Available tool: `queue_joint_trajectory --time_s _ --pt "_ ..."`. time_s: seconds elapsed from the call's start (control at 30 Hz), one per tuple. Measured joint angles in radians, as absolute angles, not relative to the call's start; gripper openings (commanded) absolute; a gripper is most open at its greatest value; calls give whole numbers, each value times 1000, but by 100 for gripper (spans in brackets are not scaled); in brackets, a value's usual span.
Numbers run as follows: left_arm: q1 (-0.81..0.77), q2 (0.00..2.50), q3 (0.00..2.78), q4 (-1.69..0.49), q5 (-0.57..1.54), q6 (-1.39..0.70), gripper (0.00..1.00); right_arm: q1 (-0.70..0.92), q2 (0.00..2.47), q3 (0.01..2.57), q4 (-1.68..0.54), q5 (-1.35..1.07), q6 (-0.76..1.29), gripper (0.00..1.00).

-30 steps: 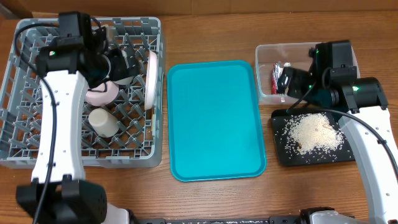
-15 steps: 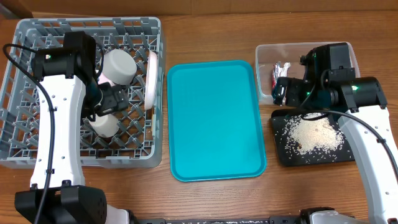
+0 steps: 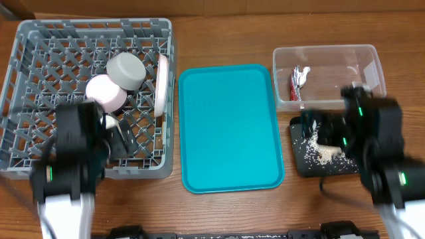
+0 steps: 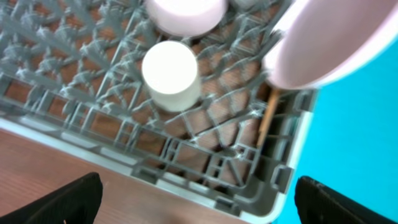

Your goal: Sort waste into correct bins and load items into the dishwasher

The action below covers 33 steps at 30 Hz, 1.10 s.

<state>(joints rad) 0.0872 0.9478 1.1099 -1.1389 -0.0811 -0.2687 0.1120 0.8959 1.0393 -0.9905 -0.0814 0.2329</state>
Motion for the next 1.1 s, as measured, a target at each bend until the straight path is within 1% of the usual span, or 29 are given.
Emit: queue_joint_trajectory --time_s 0.17,0.27,0.5,0.93,1.0,1.1 --pt "87 706 974 -1076 -56 -266 100 112 799 1000 -1073 -74 236 100" --pt "87 653 954 -1085 -49 -266 100 112 799 996 -1086 -73 235 100" --pt "87 644 949 -1129 -41 -266 100 112 817 994 -1086 -71 235 100" --pt "87 644 949 -1130 -41 -266 100 112 835 992 -1083 -70 235 100" --pt "87 644 949 -1129 -41 -266 100 112 811 979 -1045 -70 235 100" --pt "87 644 949 -1129 -41 -266 100 112 732 940 -918 -68 226 100"
